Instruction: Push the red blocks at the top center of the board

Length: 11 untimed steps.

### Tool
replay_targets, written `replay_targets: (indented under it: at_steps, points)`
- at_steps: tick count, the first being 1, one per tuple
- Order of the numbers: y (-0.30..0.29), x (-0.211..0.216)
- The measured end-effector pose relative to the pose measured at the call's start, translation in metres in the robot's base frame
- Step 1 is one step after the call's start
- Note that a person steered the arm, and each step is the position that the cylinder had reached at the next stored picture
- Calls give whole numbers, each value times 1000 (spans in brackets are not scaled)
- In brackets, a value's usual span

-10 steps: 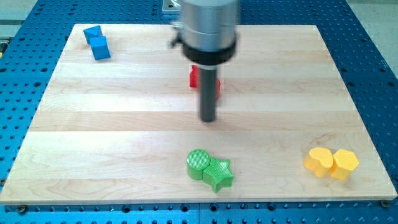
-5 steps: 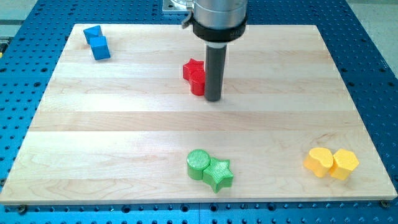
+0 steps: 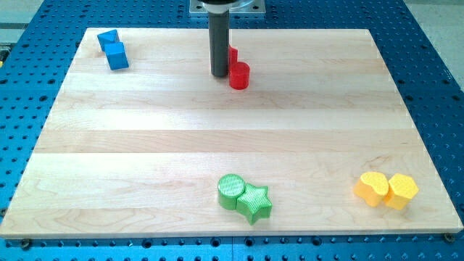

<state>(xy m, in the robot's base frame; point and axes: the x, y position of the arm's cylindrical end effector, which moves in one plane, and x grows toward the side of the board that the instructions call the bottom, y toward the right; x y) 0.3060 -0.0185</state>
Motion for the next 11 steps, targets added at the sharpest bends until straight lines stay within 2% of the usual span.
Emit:
replay_targets:
  at_steps: [2, 3, 4, 5, 6, 7, 8, 9, 10, 11]
  points:
    - [37, -49]
    - [-26, -14]
    - [-16, -60]
    - [13, -68]
    - [1, -31]
    - [77, 4]
    - [113, 66]
    - [65, 89]
    - [49, 49]
    - [51, 47]
